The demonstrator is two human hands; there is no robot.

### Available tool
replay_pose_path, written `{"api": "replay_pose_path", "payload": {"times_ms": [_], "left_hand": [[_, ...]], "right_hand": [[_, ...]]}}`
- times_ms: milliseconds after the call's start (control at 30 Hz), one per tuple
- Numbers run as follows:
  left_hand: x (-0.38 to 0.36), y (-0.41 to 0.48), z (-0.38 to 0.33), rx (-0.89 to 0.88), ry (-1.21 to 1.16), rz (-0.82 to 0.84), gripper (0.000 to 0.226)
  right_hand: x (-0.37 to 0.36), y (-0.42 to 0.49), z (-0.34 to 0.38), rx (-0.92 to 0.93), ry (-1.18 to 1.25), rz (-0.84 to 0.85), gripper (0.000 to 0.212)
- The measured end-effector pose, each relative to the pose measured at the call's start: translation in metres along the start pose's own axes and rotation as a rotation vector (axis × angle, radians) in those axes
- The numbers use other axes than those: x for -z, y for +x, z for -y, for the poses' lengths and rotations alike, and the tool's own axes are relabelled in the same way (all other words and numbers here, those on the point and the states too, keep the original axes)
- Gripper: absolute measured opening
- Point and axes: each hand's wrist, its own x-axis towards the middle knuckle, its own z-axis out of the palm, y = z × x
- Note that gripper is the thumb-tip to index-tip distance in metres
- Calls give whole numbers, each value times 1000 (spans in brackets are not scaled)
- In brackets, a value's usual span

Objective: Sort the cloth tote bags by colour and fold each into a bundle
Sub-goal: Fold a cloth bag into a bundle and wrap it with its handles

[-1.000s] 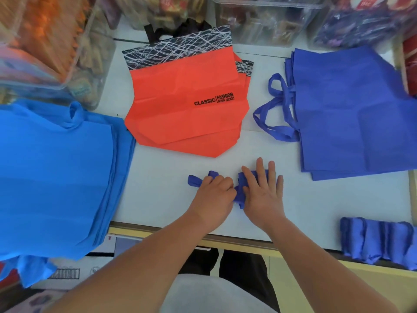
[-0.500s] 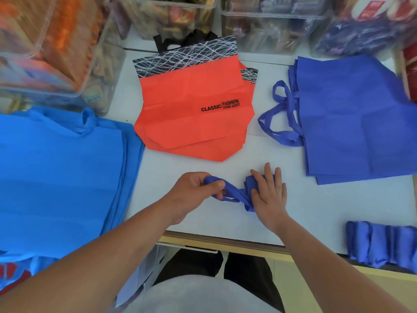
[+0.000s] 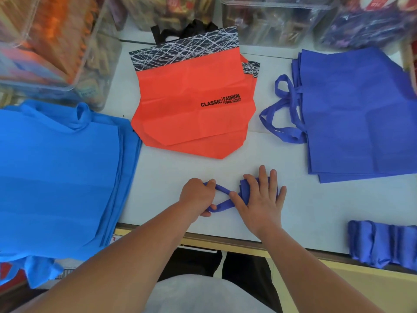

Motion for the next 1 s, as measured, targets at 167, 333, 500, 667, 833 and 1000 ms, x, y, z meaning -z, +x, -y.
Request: {"api": "replay_pose_path", "payload": {"times_ms": [167, 333, 500, 667, 833, 1000], "left_hand": [[12, -2, 6, -121, -100, 130, 35], [23, -3, 16, -177, -311, 214, 26], [26, -6, 9, -212, -315, 85, 33], [27, -3, 13, -191, -26, 149, 33], [30, -10, 8, -182, -421, 304, 35], [24, -16, -1, -246, -573, 137, 31]], "right_hand": [[-11, 2, 2, -8, -53, -85, 51], [-19, 3, -1, -4, -74, -139, 49], [-18, 2, -1, 1, -91, -156, 52], [-6, 1, 0, -3, 13, -59, 59], [0, -1, -9, 30, 190, -123, 56], [24, 1, -12, -180, 364, -215, 71]]}}
